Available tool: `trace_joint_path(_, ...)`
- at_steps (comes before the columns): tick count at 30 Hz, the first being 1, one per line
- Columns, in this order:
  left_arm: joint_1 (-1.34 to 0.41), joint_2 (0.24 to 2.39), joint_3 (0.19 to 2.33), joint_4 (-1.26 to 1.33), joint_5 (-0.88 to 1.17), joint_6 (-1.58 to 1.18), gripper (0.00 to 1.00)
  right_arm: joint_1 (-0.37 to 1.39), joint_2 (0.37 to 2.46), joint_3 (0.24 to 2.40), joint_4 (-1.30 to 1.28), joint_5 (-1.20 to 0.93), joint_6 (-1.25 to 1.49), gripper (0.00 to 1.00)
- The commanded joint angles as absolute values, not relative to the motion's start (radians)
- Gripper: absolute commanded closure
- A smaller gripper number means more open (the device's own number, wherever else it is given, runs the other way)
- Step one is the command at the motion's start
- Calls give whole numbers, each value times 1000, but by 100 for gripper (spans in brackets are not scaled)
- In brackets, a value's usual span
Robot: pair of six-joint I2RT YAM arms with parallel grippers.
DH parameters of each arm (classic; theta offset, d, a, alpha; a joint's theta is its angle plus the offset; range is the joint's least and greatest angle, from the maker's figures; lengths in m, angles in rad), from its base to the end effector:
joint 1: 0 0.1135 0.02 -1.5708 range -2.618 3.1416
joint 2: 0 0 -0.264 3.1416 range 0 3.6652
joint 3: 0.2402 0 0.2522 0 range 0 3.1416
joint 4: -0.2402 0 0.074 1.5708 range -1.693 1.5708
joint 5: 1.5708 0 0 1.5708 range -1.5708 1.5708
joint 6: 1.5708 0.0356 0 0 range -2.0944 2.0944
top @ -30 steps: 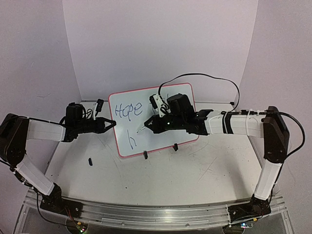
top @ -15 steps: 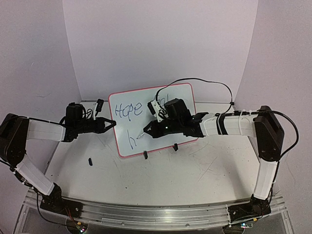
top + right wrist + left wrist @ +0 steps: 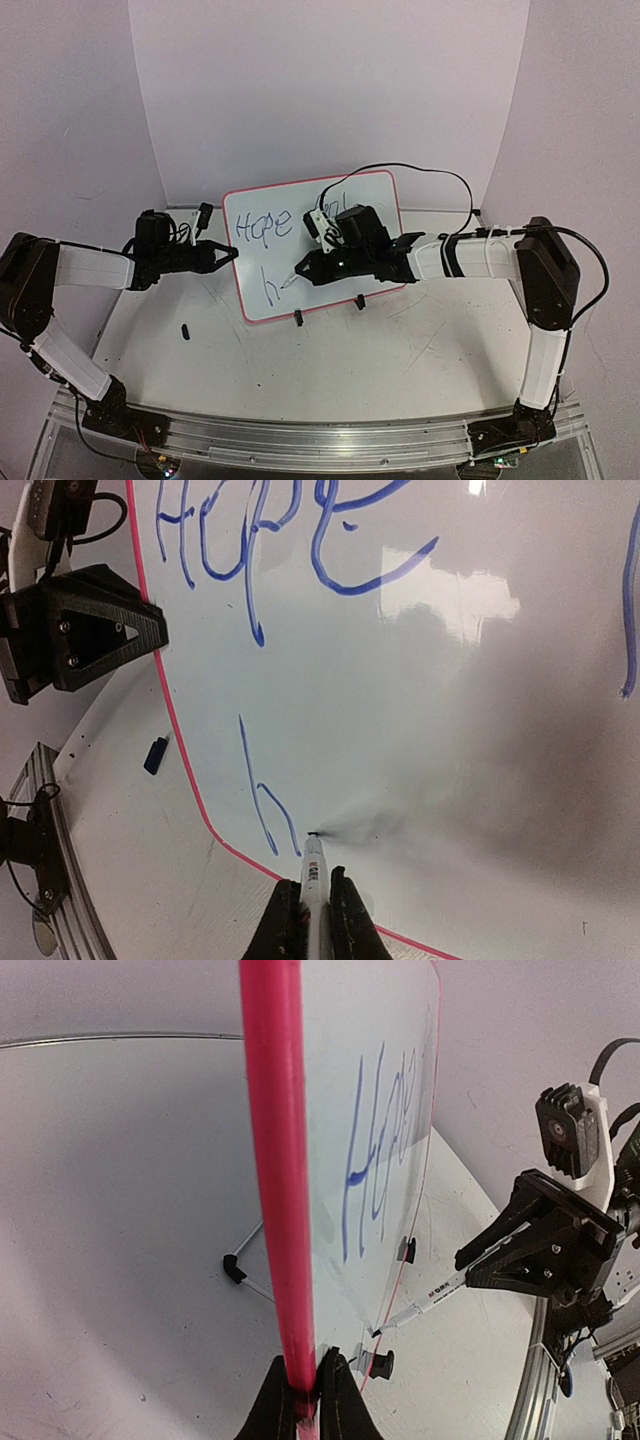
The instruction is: Write a sentence on the whiteboard
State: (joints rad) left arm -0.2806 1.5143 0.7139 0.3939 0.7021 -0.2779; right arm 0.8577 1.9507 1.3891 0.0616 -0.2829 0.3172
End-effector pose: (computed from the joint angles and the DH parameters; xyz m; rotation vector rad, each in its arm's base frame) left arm 0.2931 -0.1084 0.2031 0.4772 1.9679 -1.0502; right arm 0.2883 0.3485 0.2271 -0.7672 2.0726 0.9850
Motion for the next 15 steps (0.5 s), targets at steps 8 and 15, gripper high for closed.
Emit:
trace_joint_path(8,-286,1537,744,365,553,-212,100,820,1912,1382,97,-213,313,100)
trace_joint_path(15,-287,1532,742,364,551,-212,100,809,1905,1395,97,-192,308,100)
